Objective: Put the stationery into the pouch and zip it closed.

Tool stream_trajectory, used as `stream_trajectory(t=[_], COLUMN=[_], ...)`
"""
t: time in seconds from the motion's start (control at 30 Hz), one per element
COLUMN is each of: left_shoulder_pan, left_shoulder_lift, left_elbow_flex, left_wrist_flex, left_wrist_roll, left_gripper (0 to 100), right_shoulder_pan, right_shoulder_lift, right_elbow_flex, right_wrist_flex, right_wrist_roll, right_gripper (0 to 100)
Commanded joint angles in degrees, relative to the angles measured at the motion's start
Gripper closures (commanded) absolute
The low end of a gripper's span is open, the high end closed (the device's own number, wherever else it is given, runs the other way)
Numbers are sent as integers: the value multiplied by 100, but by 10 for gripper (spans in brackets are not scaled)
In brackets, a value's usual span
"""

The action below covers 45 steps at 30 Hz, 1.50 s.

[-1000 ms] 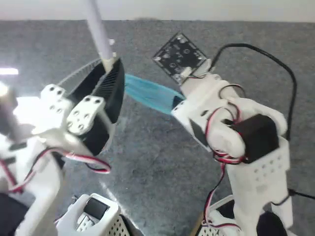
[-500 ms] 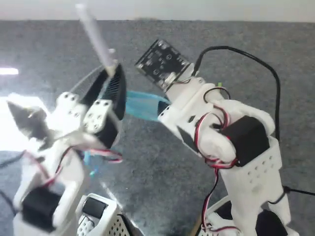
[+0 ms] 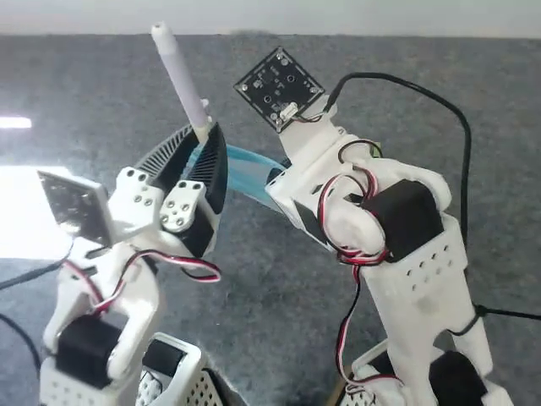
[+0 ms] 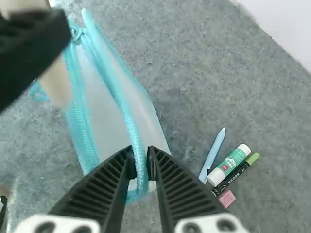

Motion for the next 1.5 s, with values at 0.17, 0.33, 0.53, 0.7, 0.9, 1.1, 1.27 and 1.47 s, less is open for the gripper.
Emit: stream_trajectory(t=[0.17, 0.33, 0.53, 0.7, 0.9, 1.1, 1.27, 1.47], left_shoulder_pan=[44, 44, 44, 44, 185, 457, 448, 440], left_shoulder_lift=[-9, -9, -18, -18, -9, -44, -62, -62], left_elbow_flex=[215, 769, 1007, 963, 1253, 1429, 1411, 1385], left_wrist_flex=[-237, -659, -905, -958, -1116, -1090, -1081, -1081], left_wrist_roll=[79, 79, 62, 70, 62, 62, 62, 53], left_gripper=[988, 988, 988, 987, 976, 849, 845, 844], right_shoulder_pan=[57, -189, -207, -251, -233, -127, -110, -101], right_shoulder_lift=[-242, -242, -242, -242, -242, -233, -180, -171], right_elbow_flex=[-325, -325, -325, -325, -325, -1020, -1371, -1363], right_wrist_flex=[-189, -180, -180, -171, -189, 31, 242, 242], right_wrist_roll=[-220, -299, -290, -290, -316, -299, -290, -281], right_gripper=[990, 990, 990, 990, 990, 990, 990, 990])
